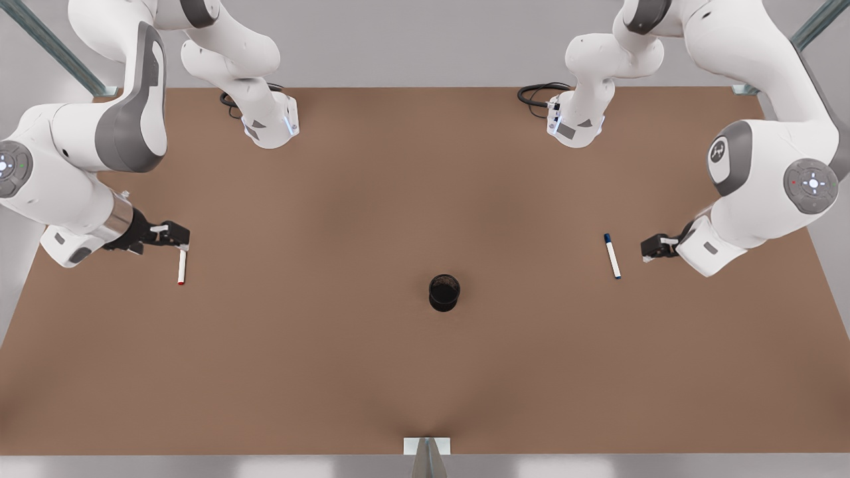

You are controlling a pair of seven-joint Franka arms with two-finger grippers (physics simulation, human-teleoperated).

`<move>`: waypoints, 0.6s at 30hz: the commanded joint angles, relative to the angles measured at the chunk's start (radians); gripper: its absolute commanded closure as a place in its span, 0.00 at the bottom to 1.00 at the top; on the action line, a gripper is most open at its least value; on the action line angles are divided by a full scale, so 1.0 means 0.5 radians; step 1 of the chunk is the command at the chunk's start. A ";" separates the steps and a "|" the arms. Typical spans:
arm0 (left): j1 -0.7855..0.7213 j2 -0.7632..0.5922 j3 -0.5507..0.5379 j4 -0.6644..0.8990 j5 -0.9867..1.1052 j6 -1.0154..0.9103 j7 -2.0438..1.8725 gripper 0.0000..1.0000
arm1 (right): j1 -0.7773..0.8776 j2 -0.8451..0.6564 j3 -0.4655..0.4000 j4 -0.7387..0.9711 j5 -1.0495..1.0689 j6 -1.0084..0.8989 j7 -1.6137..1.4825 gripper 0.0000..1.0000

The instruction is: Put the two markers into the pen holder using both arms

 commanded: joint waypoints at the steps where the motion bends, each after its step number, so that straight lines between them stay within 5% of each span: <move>1: -0.001 0.002 0.000 0.003 0.008 0.081 0.064 0.00 | 0.004 -0.002 0.000 -0.001 0.000 0.066 -0.052 0.00; 4: 0.088 0.162 0.003 -0.199 -0.010 0.422 -0.065 0.00 | 0.004 -0.002 0.000 -0.001 0.000 0.066 -0.052 0.00; 18: 0.287 0.088 0.009 -1.573 -0.013 1.916 0.000 0.00 | -0.045 0.133 0.000 -0.041 0.003 0.253 -0.055 0.00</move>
